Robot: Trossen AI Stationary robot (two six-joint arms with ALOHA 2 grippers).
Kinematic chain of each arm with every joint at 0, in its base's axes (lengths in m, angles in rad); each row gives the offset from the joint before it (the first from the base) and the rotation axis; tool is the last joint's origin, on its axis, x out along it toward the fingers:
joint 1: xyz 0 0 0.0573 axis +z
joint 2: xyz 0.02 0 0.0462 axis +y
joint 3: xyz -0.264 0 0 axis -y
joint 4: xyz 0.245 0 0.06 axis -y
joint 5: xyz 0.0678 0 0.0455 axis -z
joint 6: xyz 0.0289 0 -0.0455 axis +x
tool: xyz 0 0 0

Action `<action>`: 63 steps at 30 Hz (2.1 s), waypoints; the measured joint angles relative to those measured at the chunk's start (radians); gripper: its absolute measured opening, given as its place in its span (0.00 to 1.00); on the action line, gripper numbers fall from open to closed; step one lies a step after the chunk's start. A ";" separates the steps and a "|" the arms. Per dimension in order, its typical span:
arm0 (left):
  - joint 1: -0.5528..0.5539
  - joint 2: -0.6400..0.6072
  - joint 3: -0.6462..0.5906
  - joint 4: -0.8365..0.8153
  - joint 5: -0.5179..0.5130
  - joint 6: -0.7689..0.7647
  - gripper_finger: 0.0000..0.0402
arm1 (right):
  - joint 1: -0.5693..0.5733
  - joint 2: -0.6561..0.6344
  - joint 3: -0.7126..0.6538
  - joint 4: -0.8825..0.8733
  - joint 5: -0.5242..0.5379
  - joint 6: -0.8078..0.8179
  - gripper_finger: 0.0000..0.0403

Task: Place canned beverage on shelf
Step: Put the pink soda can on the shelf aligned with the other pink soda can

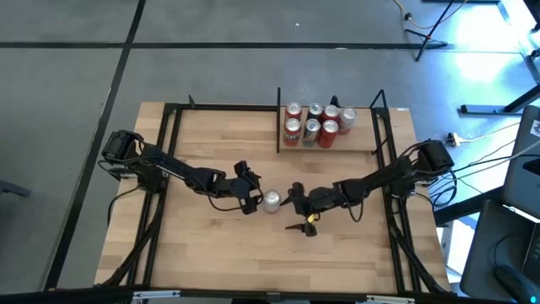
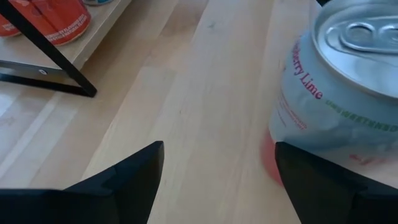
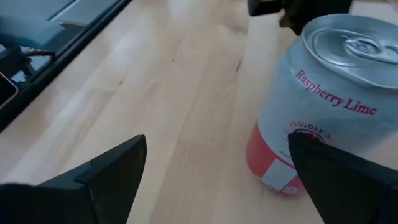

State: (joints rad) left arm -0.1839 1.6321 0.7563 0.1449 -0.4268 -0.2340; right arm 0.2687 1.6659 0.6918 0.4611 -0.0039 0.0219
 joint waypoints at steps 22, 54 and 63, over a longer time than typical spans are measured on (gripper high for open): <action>-0.024 0.003 0.002 0.004 0.040 -0.012 0.76 | -0.002 -0.001 -0.001 -0.063 0.240 0.007 0.96; -0.108 -0.236 -0.225 0.004 -0.051 -0.105 0.76 | -0.001 -0.100 0.193 -0.398 0.238 0.025 0.96; -0.107 -0.237 -0.285 0.122 -0.024 -0.105 0.76 | -0.046 -0.071 0.299 -0.431 0.214 -0.020 0.96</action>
State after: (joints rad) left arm -0.2909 1.3956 0.4717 0.2666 -0.4511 -0.3393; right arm 0.2223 1.5951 0.9905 0.0300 0.2102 0.0016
